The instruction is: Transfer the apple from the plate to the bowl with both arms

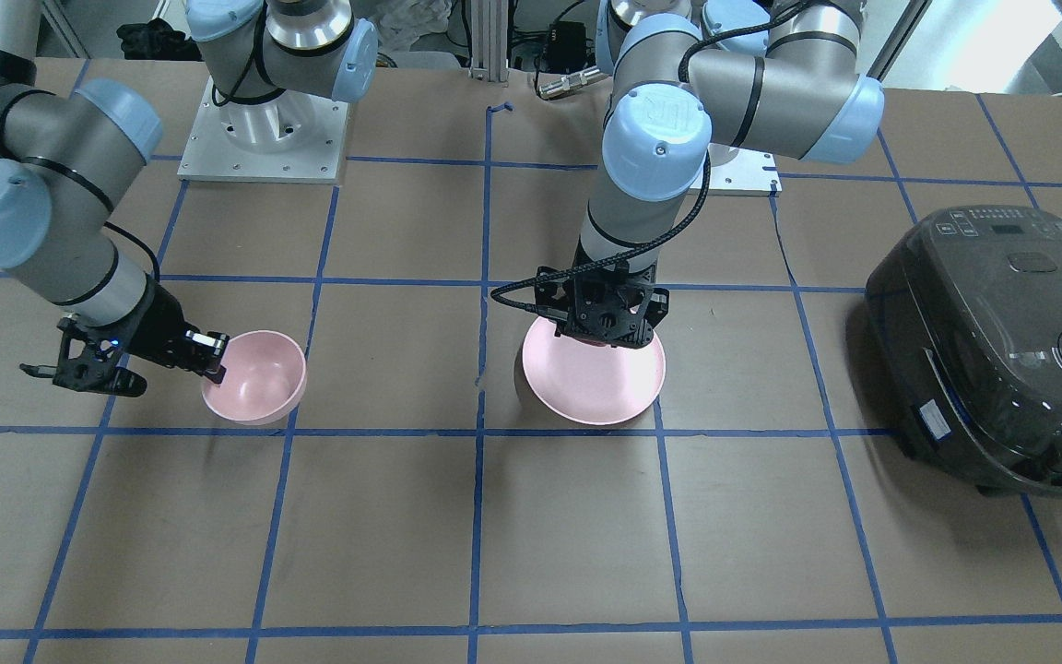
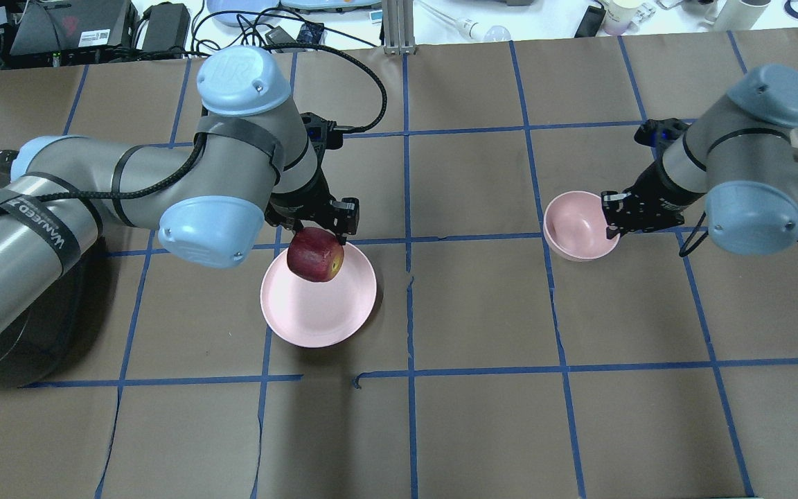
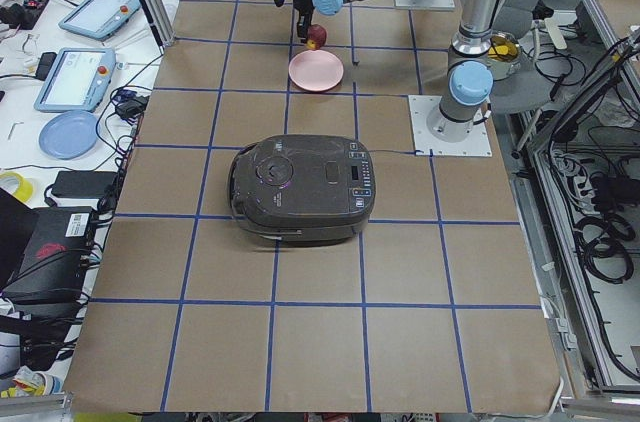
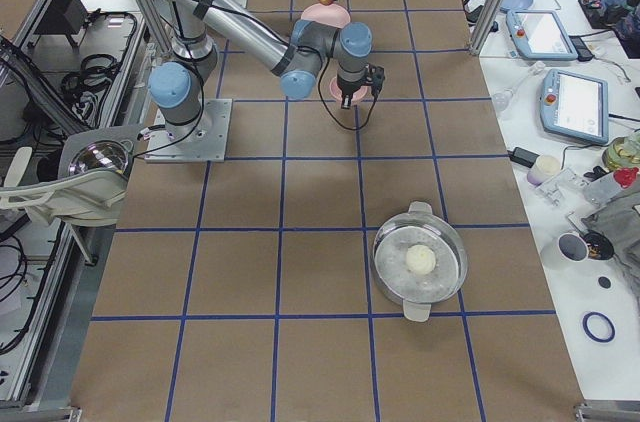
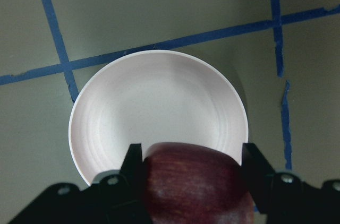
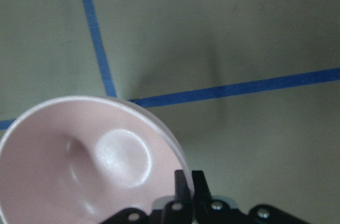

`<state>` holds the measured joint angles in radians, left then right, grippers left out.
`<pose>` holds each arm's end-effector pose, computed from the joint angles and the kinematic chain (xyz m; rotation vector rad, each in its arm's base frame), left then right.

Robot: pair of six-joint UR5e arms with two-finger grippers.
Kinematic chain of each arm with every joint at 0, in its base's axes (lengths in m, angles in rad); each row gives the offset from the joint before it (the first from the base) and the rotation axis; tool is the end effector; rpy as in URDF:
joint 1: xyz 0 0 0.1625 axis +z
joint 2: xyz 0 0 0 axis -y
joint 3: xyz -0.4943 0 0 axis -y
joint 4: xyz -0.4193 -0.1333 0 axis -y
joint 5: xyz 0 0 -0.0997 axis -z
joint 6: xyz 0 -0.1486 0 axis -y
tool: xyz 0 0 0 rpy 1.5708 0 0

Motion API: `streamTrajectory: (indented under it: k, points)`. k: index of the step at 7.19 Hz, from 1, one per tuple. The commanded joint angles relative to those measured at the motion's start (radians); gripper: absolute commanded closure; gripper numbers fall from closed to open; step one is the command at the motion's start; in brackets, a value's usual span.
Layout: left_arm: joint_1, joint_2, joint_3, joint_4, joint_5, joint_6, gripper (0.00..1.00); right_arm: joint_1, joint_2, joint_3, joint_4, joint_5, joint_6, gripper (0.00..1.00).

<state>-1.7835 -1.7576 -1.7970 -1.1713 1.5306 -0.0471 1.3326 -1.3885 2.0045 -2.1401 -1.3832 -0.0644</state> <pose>-0.2572 -0.5312 0.3301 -0.2562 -3.0928 -0.0289 0.0327 -0.5478 0.2559 0.2624 2.9373 0.0263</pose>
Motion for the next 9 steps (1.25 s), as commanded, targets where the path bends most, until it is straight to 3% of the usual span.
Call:
streamTrajectory:
  k: [1, 3, 4, 5, 6, 7, 8, 9]
  points:
    - [-0.008, -0.010, 0.019, -0.012, -0.038, -0.039, 1.00, 0.133, -0.003, 0.002, -0.006, 0.013, 0.163, 1.00]
    - [-0.017, -0.010, 0.033, -0.008, -0.056, -0.099, 1.00, 0.282, 0.008, 0.013, -0.038, -0.002, 0.300, 1.00]
    - [-0.017, -0.011, 0.047, -0.013, -0.058, -0.103, 1.00, 0.296, 0.008, 0.046, -0.058, 0.004, 0.304, 0.98]
    - [-0.017, -0.011, 0.060, -0.018, -0.052, -0.103, 1.00, 0.297, 0.008, 0.078, -0.084, 0.001, 0.304, 0.80]
    - [-0.017, -0.011, 0.064, -0.022, -0.055, -0.105, 1.00, 0.297, 0.009, 0.085, -0.086, 0.001, 0.302, 0.25]
    - [-0.017, -0.013, 0.067, -0.022, -0.059, -0.109, 1.00, 0.297, 0.011, 0.085, -0.089, -0.003, 0.298, 0.10]
    - [-0.019, -0.011, 0.071, -0.022, -0.058, -0.109, 1.00, 0.295, 0.009, 0.070, -0.092, -0.004, 0.298, 0.00]
    - [-0.019, -0.011, 0.076, -0.024, -0.058, -0.111, 1.00, 0.277, 0.000, 0.036, -0.083, -0.014, 0.288, 0.00]
